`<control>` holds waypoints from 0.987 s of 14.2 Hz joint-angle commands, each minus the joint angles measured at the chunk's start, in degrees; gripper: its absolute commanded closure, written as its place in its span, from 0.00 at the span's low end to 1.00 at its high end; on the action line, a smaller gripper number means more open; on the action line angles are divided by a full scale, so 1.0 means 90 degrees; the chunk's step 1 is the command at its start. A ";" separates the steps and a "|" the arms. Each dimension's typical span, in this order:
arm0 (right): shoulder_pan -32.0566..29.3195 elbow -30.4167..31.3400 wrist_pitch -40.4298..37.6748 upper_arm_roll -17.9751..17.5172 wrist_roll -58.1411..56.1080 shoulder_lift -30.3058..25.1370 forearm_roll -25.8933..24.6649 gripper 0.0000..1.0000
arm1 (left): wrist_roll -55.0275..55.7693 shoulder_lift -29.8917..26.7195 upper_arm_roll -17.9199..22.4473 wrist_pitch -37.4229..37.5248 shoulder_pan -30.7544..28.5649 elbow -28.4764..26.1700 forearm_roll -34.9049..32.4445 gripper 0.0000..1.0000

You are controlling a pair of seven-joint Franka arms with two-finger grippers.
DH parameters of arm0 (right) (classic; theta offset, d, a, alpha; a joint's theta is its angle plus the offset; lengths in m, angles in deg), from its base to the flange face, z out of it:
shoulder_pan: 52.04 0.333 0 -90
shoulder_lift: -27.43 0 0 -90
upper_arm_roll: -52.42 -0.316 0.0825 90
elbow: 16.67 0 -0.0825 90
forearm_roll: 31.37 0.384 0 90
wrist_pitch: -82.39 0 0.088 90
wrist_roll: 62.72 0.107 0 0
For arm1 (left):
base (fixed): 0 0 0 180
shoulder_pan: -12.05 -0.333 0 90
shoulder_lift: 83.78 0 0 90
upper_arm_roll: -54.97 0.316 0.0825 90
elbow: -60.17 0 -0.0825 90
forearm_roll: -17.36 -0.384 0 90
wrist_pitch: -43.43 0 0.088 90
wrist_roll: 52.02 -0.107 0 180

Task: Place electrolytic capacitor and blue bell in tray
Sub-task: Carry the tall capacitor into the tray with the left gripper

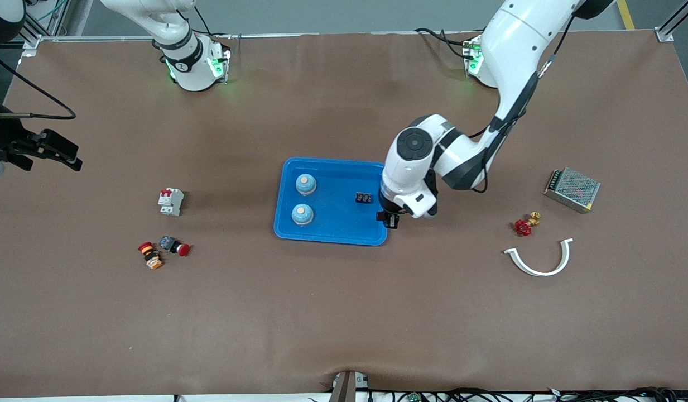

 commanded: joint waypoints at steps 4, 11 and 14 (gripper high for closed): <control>-0.0192 -0.0111 -0.0024 -0.0101 -0.0049 0.0024 0.0045 0.00 | 0.0696 0.0641 0.0717 0.0282 0.1081 0.0849 -0.0208 1.00; -0.0192 0.0016 0.0152 -0.0101 -0.0049 -0.0034 0.0045 0.00 | 0.0922 0.0915 0.0767 0.0282 0.1366 0.1104 -0.0218 1.00; -0.0202 0.0025 0.0152 -0.0101 -0.0049 -0.0034 0.0045 0.00 | 0.0931 0.1051 0.0777 0.0282 0.1453 0.1211 -0.0218 1.00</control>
